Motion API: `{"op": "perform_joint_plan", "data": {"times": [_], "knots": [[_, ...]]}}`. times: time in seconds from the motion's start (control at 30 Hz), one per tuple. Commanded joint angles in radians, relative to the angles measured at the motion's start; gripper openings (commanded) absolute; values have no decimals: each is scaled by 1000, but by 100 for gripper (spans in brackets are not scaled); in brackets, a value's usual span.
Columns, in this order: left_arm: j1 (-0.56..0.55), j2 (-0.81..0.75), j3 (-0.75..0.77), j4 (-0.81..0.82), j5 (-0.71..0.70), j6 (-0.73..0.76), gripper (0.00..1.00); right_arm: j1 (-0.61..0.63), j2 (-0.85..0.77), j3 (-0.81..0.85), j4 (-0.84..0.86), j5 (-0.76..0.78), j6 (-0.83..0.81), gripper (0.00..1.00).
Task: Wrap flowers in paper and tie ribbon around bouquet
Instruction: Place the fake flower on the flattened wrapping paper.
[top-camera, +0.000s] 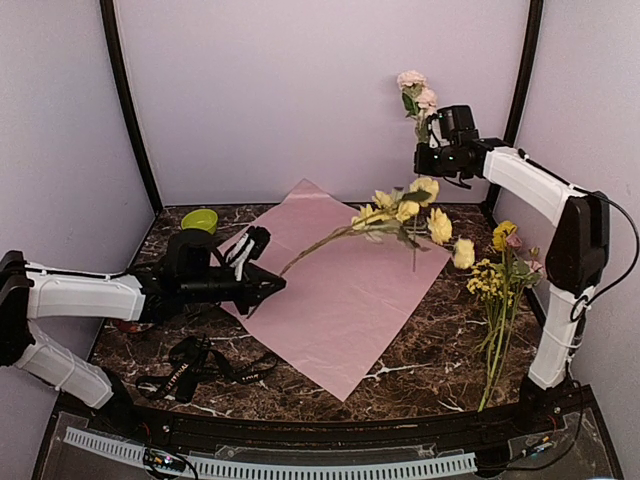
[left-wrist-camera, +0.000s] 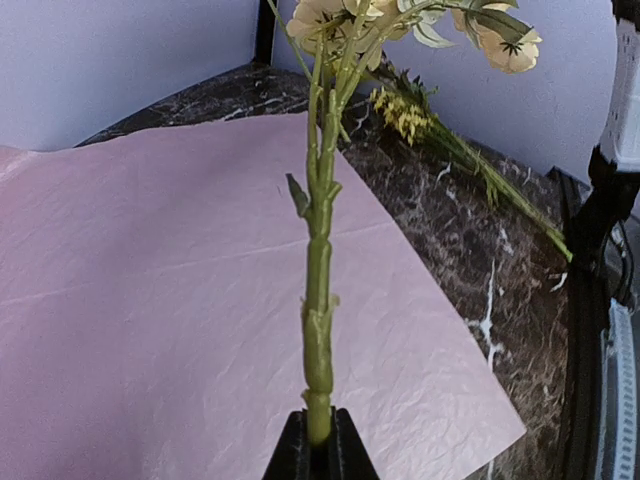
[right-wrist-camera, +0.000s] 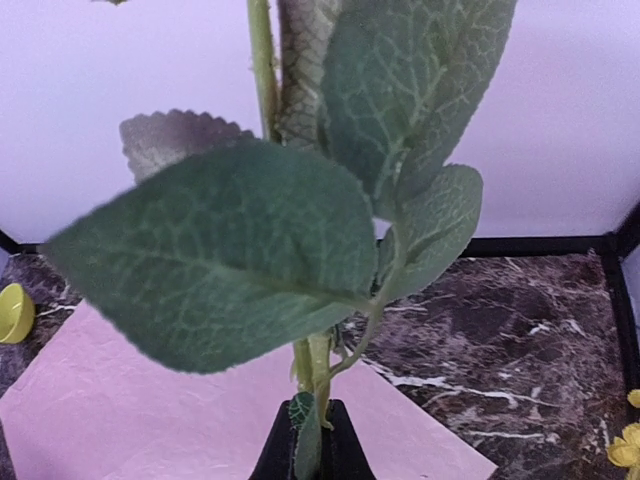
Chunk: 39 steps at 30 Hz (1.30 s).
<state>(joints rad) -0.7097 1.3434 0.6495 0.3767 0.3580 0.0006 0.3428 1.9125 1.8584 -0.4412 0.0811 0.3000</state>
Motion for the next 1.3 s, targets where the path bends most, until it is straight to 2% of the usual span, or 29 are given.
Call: {"op": "perform_joint_plan", "data": {"times": [0.0,0.1,0.17,0.27,0.37,0.47,0.53,0.7,0.73,0.8,0.83,0.9,1.07,1.17,1.27], "knots": [[0,44,55,260,10,-375,0,-44,-100,-86,-10,121,-19,0],[-1,134,86,331,-61,-619,0,-82,-156,-158,5,95,-5,0],[0,204,115,298,-169,-790,0,-117,-191,-224,48,13,30,0],[-1,345,213,178,-313,-927,0,-131,-222,-302,100,-48,46,0],[-1,487,305,194,-353,-1064,0,-131,-225,-319,91,-93,56,0],[-6,578,361,288,-368,-1158,0,-126,-238,-337,83,-116,61,0],[-18,617,402,303,-401,-1165,0,-116,-252,-360,89,-119,65,0],[-36,671,437,223,-468,-1226,0,-55,-243,-378,90,-147,73,0],[-38,677,436,206,-464,-1242,7,-39,-233,-369,85,-146,68,0],[-46,675,428,150,-448,-1295,44,-6,-213,-342,76,-165,49,0],[-53,666,421,124,-444,-1306,58,10,-198,-318,65,-190,33,0],[-75,630,415,41,-472,-1314,76,38,-164,-250,20,-236,11,0],[-116,509,388,-130,-569,-1273,94,116,-103,-157,-13,-337,48,0],[-117,410,334,-203,-634,-1264,96,166,-51,-155,48,-440,121,0],[-116,300,244,-191,-744,-1207,96,207,32,-123,105,-483,203,0]]}}
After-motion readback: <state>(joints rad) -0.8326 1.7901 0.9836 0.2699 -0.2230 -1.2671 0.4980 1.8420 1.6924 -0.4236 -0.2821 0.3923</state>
